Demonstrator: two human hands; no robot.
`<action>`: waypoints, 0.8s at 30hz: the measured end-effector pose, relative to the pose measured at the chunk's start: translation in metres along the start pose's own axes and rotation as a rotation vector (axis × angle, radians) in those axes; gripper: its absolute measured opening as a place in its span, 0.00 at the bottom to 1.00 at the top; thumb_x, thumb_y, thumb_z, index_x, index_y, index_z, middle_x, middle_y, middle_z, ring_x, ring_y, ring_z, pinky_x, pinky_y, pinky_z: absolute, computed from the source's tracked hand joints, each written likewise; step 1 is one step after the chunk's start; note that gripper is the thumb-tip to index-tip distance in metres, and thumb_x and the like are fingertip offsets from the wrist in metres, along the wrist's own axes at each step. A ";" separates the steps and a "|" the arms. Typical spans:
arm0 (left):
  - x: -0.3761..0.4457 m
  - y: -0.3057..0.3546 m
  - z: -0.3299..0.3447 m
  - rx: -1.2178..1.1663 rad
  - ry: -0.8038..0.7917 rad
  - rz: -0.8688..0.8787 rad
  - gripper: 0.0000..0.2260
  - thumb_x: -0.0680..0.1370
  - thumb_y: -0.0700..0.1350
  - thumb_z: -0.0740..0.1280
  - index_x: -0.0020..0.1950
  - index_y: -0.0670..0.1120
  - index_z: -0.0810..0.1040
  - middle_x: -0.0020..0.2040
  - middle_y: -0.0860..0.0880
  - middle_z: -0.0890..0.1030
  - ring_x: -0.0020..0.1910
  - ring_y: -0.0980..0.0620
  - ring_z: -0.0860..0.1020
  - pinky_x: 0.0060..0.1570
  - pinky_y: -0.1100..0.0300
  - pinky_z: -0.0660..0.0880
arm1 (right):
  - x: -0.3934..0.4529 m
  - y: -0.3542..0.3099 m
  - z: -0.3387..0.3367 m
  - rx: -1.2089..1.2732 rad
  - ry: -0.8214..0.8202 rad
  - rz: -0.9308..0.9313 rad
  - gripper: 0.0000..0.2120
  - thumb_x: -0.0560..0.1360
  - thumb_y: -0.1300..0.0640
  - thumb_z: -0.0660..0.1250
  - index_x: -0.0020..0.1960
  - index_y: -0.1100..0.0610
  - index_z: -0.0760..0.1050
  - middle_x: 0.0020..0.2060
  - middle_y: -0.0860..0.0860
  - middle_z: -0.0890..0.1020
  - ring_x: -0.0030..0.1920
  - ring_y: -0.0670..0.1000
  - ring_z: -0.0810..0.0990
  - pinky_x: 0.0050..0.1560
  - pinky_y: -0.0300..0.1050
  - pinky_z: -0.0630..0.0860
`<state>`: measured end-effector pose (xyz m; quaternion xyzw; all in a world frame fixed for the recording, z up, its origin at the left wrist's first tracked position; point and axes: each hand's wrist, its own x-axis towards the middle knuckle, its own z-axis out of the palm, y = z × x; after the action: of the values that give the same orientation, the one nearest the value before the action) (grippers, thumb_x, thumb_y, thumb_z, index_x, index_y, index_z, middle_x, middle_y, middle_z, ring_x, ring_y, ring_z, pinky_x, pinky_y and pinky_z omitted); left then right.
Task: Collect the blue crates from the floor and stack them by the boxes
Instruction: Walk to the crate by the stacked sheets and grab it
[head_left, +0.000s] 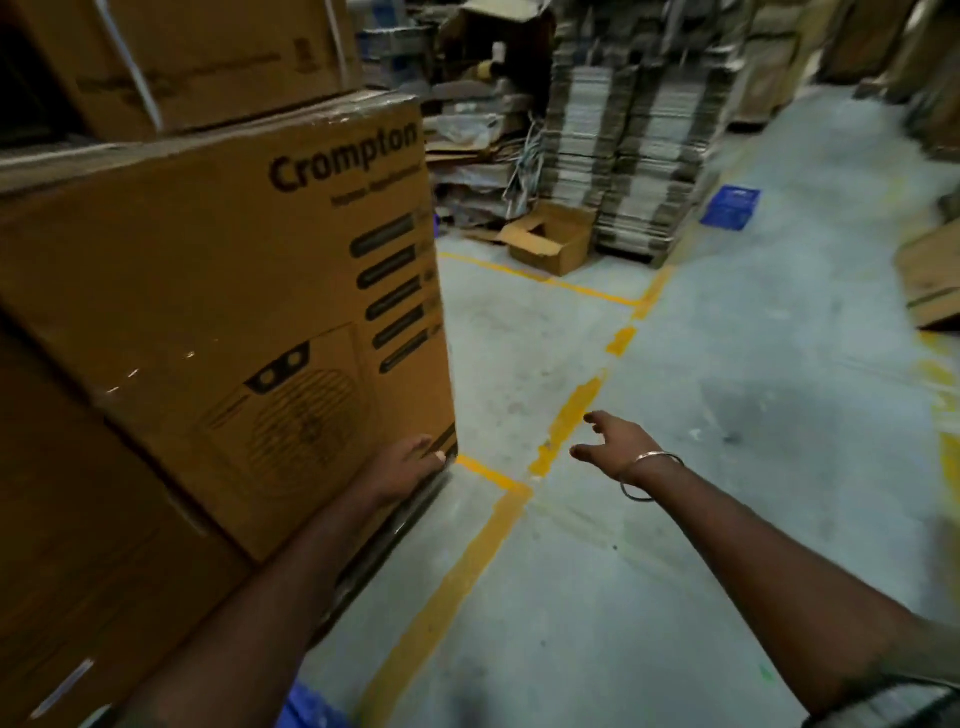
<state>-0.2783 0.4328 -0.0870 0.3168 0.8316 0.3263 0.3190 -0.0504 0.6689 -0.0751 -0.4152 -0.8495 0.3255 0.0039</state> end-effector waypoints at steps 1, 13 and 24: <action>0.013 0.016 0.004 0.026 -0.026 0.026 0.27 0.81 0.52 0.68 0.77 0.44 0.69 0.75 0.46 0.71 0.73 0.46 0.71 0.65 0.54 0.69 | 0.008 0.011 -0.015 -0.024 0.032 0.005 0.33 0.72 0.46 0.71 0.73 0.55 0.66 0.68 0.57 0.73 0.68 0.57 0.72 0.64 0.48 0.69; 0.209 0.161 0.015 0.338 -0.109 0.290 0.39 0.74 0.69 0.64 0.79 0.50 0.67 0.80 0.47 0.66 0.78 0.46 0.65 0.75 0.48 0.64 | 0.129 0.098 -0.150 -0.099 0.218 0.175 0.36 0.71 0.44 0.71 0.73 0.57 0.65 0.69 0.59 0.71 0.69 0.59 0.70 0.67 0.49 0.68; 0.403 0.286 0.009 0.472 -0.125 0.466 0.29 0.81 0.59 0.65 0.79 0.48 0.68 0.78 0.46 0.69 0.77 0.46 0.67 0.73 0.53 0.63 | 0.267 0.108 -0.257 -0.105 0.339 0.285 0.36 0.71 0.45 0.71 0.74 0.56 0.64 0.69 0.59 0.71 0.68 0.59 0.70 0.66 0.49 0.68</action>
<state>-0.4207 0.9002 -0.0098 0.5828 0.7683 0.1686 0.2040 -0.0780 1.0472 -0.0025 -0.5796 -0.7850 0.2038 0.0790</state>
